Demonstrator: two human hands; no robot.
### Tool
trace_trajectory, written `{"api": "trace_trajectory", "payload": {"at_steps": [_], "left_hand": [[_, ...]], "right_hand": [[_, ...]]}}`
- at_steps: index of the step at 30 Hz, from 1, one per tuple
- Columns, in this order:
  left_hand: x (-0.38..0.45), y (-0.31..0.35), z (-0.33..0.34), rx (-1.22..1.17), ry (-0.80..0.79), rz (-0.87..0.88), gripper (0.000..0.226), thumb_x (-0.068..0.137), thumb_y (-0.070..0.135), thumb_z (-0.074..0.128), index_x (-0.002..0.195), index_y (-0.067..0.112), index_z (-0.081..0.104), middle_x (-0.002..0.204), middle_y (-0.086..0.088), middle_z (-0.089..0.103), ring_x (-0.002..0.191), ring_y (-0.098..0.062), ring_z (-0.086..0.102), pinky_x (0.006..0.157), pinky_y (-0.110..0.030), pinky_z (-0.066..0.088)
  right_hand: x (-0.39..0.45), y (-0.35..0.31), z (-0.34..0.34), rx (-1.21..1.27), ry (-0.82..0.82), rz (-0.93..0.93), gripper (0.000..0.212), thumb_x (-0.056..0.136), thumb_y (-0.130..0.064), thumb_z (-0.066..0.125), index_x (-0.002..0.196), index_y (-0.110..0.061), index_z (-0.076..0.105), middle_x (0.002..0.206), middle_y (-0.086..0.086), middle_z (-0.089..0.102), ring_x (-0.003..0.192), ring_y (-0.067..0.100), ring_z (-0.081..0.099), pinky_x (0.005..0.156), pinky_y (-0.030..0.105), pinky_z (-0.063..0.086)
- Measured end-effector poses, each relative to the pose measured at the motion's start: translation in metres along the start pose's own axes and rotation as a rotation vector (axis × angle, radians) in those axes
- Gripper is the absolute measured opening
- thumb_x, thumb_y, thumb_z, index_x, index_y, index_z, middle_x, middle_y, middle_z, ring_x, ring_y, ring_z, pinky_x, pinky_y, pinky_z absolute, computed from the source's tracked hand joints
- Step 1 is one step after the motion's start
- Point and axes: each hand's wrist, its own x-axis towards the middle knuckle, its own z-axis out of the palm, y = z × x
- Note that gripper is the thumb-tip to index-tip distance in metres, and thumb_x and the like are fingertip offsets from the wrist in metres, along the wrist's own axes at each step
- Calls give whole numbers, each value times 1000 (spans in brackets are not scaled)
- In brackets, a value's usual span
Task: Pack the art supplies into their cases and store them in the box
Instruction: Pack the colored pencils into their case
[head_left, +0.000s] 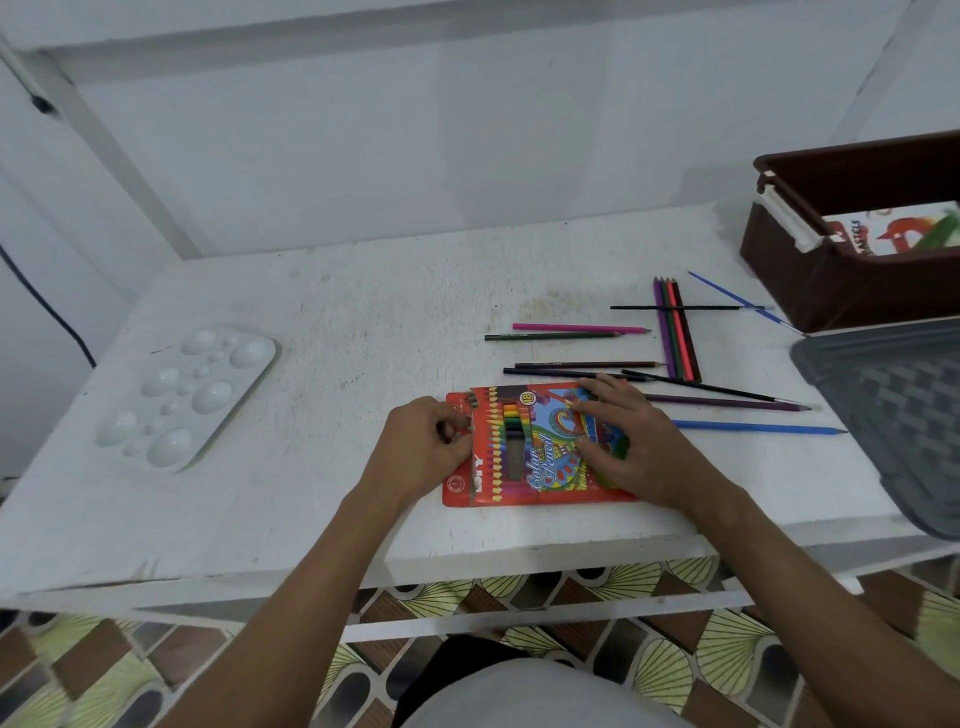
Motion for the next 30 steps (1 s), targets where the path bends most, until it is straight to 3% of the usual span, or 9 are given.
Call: {"api": "trace_trajectory", "payload": {"at_steps": [5, 10, 13, 16, 19, 22, 26, 30], "left_hand": [[7, 2, -6, -10, -55, -51, 16, 81, 31, 73, 84, 21, 61, 79, 8, 62, 69, -6, 59, 60, -13, 45], [32, 5, -32, 32, -360, -67, 13, 85, 23, 69, 94, 14, 71, 88, 5, 66, 80, -7, 62, 64, -17, 48], [60, 15, -36, 175, -273, -59, 18, 87, 20, 63, 102, 12, 69, 98, -1, 66, 84, -10, 58, 71, -21, 45], [92, 32, -23, 234, -158, 105, 33, 90, 28, 59, 121, 16, 60, 114, -6, 58, 97, -17, 55, 80, -26, 43], [122, 56, -2, 301, -189, 282, 40, 95, 32, 53, 133, 20, 51, 127, -6, 52, 111, -22, 53, 93, -33, 45], [140, 71, 10, 403, -255, 356, 36, 97, 28, 50, 132, 21, 53, 132, -2, 53, 118, -22, 51, 98, -36, 43], [146, 65, 13, 423, -263, 319, 32, 94, 22, 55, 126, 17, 58, 120, -4, 60, 108, -22, 55, 89, -32, 44], [144, 46, 1, 345, -330, 188, 32, 92, 27, 60, 120, 13, 61, 111, -6, 63, 95, -20, 56, 78, -27, 42]], "right_hand": [[0, -1, -1, -7, -5, 3, 52, 88, -41, 59, 136, -24, 49, 151, -7, 32, 137, 0, 10, 111, 30, 18], [1, -2, -1, -12, -6, 6, 53, 88, -41, 59, 136, -22, 48, 151, -7, 31, 136, -2, 9, 111, 29, 17], [2, 0, 0, -22, -1, 1, 55, 87, -42, 60, 137, -23, 47, 151, -8, 31, 136, -2, 10, 111, 26, 17], [2, 1, 0, -29, -5, 5, 55, 87, -44, 59, 137, -25, 47, 151, -10, 30, 136, -4, 8, 110, 24, 16], [2, 1, 0, -25, -3, 11, 55, 87, -46, 59, 137, -27, 46, 151, -11, 30, 136, -4, 9, 110, 26, 19], [2, 3, 0, -23, -2, 13, 56, 87, -50, 58, 137, -27, 47, 151, -12, 31, 137, -3, 10, 110, 25, 19], [2, 4, 1, -23, -1, 17, 59, 84, -55, 52, 136, -29, 47, 150, -13, 31, 138, -3, 11, 111, 27, 21], [2, 4, 1, -6, 1, 20, 60, 83, -55, 52, 136, -28, 48, 150, -13, 31, 138, -3, 11, 111, 28, 22]]}}
